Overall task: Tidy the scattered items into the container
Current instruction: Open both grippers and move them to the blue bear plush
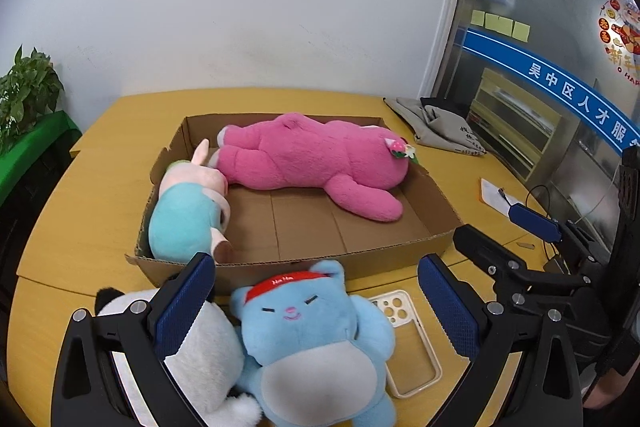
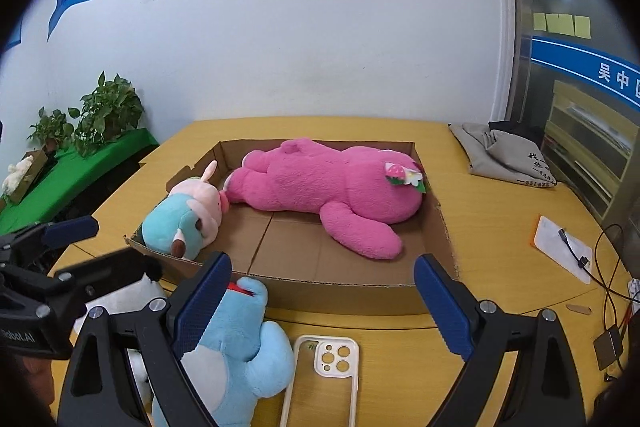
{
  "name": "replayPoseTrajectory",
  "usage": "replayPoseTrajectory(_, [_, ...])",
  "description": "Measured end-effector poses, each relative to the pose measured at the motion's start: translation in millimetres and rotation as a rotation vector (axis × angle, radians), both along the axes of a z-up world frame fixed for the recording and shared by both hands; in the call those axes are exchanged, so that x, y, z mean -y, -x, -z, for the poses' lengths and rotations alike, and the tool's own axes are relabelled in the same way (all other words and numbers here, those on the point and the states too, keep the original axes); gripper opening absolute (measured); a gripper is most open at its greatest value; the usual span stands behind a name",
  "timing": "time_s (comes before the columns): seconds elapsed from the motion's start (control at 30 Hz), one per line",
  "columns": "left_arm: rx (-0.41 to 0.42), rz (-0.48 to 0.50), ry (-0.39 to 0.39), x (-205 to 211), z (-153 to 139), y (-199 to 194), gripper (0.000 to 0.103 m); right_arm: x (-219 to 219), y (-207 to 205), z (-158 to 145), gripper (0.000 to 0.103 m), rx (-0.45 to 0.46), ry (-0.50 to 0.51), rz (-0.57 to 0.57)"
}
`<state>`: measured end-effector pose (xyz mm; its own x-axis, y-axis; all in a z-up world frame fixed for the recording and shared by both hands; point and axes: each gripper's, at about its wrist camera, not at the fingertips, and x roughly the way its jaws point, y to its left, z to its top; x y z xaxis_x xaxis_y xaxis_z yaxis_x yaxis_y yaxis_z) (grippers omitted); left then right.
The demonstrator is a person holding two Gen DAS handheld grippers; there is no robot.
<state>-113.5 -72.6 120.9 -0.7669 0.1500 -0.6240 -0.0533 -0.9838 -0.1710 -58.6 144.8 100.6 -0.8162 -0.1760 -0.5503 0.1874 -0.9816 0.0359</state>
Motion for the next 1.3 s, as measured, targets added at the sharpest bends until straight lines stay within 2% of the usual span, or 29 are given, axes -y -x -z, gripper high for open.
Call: replayPoseTrajectory(1.3, [0.038,0.043,-0.051,-1.7,19.3,-4.5,0.103,4.9,2.9,15.5,0.093,0.04,-0.024,0.005])
